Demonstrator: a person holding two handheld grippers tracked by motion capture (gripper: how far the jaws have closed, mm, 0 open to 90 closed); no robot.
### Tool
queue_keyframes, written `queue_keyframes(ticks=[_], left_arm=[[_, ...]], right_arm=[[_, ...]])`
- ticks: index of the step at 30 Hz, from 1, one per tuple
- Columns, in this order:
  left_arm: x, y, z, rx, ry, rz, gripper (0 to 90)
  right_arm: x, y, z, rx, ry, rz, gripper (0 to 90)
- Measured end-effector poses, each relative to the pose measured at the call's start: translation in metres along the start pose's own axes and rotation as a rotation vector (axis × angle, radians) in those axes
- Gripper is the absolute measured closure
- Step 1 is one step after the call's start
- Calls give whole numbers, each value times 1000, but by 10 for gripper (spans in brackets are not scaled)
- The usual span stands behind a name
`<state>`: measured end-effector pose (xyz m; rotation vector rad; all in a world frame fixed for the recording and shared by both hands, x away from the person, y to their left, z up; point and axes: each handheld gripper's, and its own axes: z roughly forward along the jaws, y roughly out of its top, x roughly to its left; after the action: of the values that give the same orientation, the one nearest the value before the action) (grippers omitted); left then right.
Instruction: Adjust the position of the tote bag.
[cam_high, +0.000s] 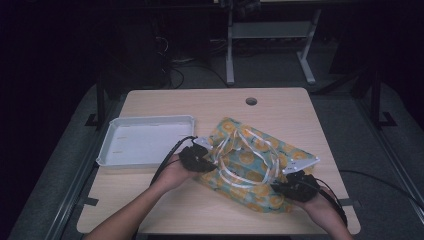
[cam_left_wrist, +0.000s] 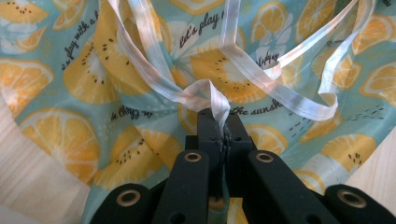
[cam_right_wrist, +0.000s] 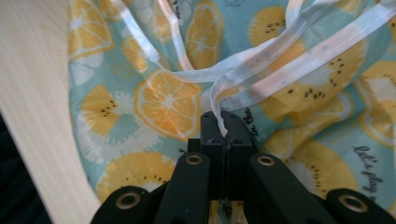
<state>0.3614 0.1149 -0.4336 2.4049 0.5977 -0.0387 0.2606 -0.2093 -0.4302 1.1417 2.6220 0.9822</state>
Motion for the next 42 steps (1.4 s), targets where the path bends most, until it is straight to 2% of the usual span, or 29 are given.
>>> queue_keyframes(ticks=[9,16,22,23,30,37,42], left_arm=[[6,11,14,12,14,2,887],[22,25,23,-5,39,-35,888],[30,29,21,-35,46,-61,888],[30,29,21,-35,46,-61,888],[32,20,-13,-97,64,-65,889],[28,4,-44,-149,78,-49,890],[24,-9,-57,-162,82,-53,890]], right_arm=[[-20,4,4,3,-49,19,888],[-45,14,6,-8,-98,46,888],[-62,22,9,-25,-134,63,888],[-62,22,8,-28,-134,62,888],[-58,13,-14,-77,-164,46,888],[-44,8,-34,-124,-172,29,889],[-33,0,-41,-114,-166,17,889]])
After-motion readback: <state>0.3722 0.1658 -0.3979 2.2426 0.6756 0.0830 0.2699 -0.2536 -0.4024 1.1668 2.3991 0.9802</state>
